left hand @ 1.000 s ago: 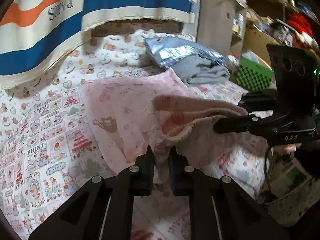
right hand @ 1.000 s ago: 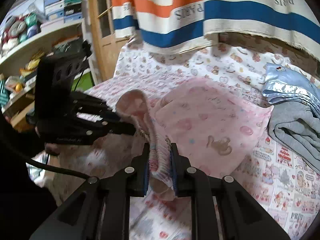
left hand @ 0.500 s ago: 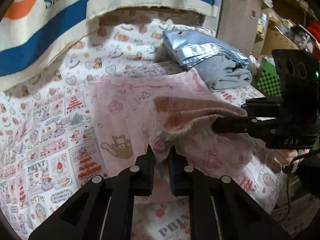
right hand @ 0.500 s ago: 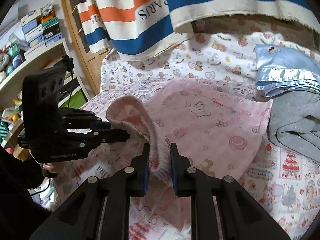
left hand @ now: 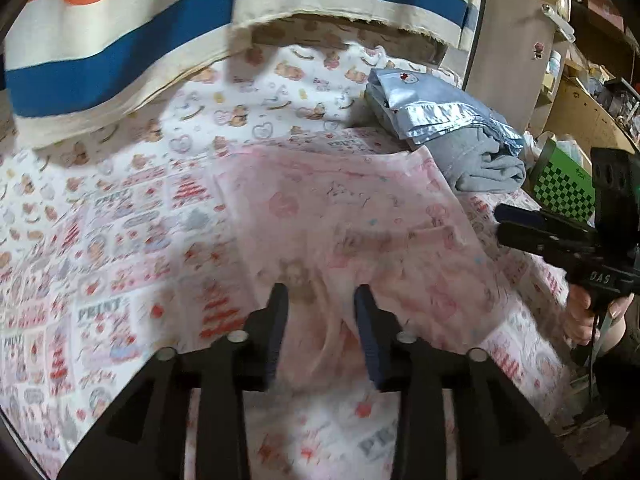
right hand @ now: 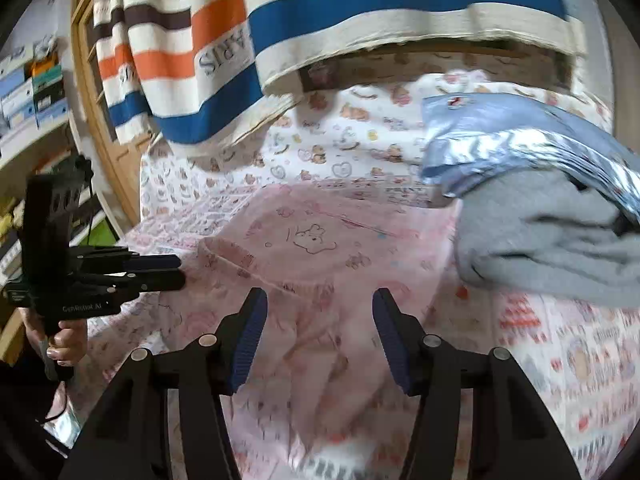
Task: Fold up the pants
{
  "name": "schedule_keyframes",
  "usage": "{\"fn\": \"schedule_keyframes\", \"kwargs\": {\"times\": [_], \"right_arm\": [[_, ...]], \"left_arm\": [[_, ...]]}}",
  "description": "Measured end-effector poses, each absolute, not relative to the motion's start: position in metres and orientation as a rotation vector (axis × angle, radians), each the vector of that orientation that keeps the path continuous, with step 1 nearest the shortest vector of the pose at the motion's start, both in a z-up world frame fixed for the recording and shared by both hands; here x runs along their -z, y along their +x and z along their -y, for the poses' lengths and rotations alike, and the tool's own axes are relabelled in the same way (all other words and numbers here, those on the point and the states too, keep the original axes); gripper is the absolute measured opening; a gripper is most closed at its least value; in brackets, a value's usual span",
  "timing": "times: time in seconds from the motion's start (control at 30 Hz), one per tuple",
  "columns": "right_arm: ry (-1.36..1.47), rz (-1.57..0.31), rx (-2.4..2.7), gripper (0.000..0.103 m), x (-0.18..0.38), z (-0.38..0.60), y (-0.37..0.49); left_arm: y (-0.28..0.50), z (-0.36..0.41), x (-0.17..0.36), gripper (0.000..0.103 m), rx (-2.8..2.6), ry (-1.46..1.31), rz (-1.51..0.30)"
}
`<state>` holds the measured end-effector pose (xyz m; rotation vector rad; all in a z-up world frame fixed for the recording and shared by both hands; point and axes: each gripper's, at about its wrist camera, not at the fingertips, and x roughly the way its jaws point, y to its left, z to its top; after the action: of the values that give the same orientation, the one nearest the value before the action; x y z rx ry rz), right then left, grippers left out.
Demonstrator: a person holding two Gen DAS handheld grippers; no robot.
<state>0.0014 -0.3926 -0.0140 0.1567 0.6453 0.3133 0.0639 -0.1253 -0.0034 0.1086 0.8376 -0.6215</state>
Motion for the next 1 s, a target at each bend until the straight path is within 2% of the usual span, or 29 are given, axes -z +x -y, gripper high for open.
{"fn": "schedule_keyframes", "kwargs": {"times": [0.1,0.23,0.4,0.47,0.5,0.53,0.57,0.73,1.0], "right_arm": [[0.137,-0.671,-0.348,0.056,0.018,0.392,-0.019],[0.041,-0.722,-0.375,0.044,0.029,0.379,-0.043],[-0.013,-0.771,-0.387,0.04,0.041,0.369,-0.049],[-0.017,-0.777,-0.383,0.034,0.044,0.366,-0.047],[-0.026,-0.778,-0.362,0.027,0.045,0.365,-0.046],[-0.03,-0.772,-0.338,0.012,0.046,0.365,-0.045],[-0.02,-0.765,-0.331,0.006,0.046,0.367,-0.045],[0.017,-0.734,-0.25,0.003,0.041,0.376,-0.048],[0.074,-0.671,-0.143,0.001,0.019,0.4,-0.068]], "left_arm": [[0.051,0.115,0.009,0.036,0.613,0.153,-0.857],[0.037,0.112,0.023,0.037,0.638,0.198,-0.897],[0.032,0.124,0.036,0.037,0.63,0.246,-0.904],[0.034,0.129,0.035,0.037,0.61,0.253,-0.884],[0.036,0.13,0.035,0.032,0.587,0.253,-0.874],[0.037,0.131,0.034,0.014,0.569,0.251,-0.864],[0.038,0.131,0.033,0.005,0.568,0.248,-0.861],[0.032,0.124,0.02,0.002,0.534,0.271,-0.746],[0.037,0.084,-0.003,0.002,0.482,0.165,-0.734]]}}
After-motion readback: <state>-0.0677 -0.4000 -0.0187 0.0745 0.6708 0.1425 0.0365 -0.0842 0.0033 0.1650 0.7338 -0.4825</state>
